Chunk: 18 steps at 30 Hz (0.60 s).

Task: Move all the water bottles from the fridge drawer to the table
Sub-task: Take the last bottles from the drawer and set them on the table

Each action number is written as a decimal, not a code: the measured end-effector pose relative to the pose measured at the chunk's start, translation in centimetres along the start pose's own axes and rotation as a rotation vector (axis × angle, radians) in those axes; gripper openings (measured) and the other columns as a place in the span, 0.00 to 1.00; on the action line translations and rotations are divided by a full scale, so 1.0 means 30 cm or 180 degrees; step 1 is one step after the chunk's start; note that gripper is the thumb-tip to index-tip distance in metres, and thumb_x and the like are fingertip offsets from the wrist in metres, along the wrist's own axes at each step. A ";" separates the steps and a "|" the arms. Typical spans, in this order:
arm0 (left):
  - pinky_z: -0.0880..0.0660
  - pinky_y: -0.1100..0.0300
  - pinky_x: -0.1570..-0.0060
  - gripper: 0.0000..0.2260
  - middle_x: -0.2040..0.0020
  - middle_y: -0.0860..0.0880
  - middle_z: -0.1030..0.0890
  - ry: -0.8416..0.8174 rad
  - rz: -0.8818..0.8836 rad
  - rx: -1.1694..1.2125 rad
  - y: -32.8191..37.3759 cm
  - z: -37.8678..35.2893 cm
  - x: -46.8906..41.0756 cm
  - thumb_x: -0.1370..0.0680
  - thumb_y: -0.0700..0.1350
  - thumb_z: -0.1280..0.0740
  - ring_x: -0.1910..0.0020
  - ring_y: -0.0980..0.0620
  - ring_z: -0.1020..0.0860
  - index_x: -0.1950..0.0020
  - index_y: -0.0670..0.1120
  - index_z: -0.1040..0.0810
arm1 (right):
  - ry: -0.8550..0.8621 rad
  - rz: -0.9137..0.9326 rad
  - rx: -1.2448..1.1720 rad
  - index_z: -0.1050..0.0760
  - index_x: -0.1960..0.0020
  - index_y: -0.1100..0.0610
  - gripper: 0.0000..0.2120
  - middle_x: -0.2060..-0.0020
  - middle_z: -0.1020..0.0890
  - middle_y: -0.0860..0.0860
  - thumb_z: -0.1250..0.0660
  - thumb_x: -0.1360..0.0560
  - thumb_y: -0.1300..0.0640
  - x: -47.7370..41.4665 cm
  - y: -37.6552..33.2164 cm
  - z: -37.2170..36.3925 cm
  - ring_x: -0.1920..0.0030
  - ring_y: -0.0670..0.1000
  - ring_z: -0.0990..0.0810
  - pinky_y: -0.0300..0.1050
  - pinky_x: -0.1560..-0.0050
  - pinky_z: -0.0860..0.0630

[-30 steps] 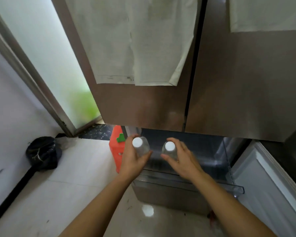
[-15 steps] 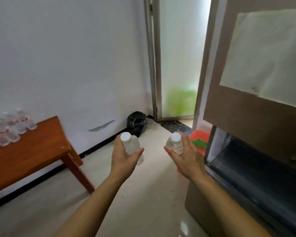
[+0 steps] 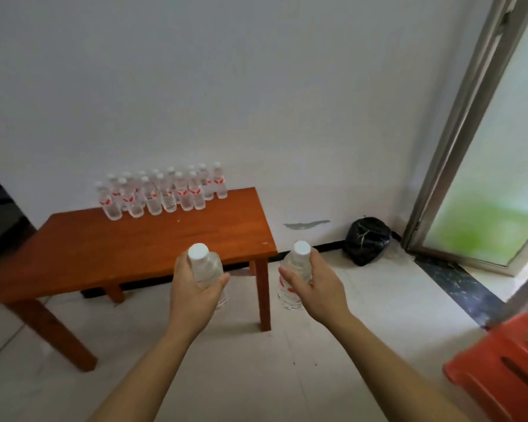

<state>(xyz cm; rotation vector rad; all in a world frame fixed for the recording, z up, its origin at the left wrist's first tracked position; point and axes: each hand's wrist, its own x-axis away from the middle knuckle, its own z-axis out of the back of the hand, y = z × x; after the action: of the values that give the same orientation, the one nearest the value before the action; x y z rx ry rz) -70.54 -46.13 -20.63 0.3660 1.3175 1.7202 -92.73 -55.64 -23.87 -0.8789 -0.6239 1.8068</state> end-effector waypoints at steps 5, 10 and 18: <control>0.26 0.50 0.42 0.32 0.41 0.50 0.25 0.0302 0.0213 -0.0020 -0.151 0.137 -0.201 0.31 0.44 0.21 0.42 0.49 0.25 0.32 0.51 0.33 | -0.0323 0.0200 -0.0047 0.36 0.33 0.39 0.28 0.46 0.21 0.41 0.41 0.28 0.27 -0.184 -0.107 -0.239 0.48 0.45 0.21 0.51 0.47 0.21; 0.25 0.47 0.40 0.30 0.41 0.50 0.25 0.0349 0.0208 -0.0086 -0.260 0.111 -0.455 0.30 0.45 0.22 0.41 0.49 0.25 0.32 0.49 0.32 | -0.0423 0.0297 -0.0124 0.34 0.33 0.41 0.29 0.46 0.21 0.40 0.40 0.28 0.27 -0.446 -0.101 -0.397 0.47 0.43 0.21 0.51 0.47 0.20; 0.25 0.56 0.42 0.26 0.44 0.52 0.23 0.0199 0.0120 -0.0006 -0.343 -0.128 -0.990 0.30 0.47 0.22 0.43 0.55 0.24 0.36 0.50 0.30 | -0.0521 0.0268 -0.0268 0.37 0.30 0.38 0.30 0.40 0.22 0.40 0.36 0.28 0.29 -1.030 0.038 -0.593 0.42 0.45 0.22 0.50 0.44 0.22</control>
<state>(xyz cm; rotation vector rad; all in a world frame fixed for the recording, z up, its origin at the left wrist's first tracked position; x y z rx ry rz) -52.20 -71.84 -22.89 0.3405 1.3616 1.7767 -71.63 -84.26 -26.66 -0.8291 -0.7821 1.9539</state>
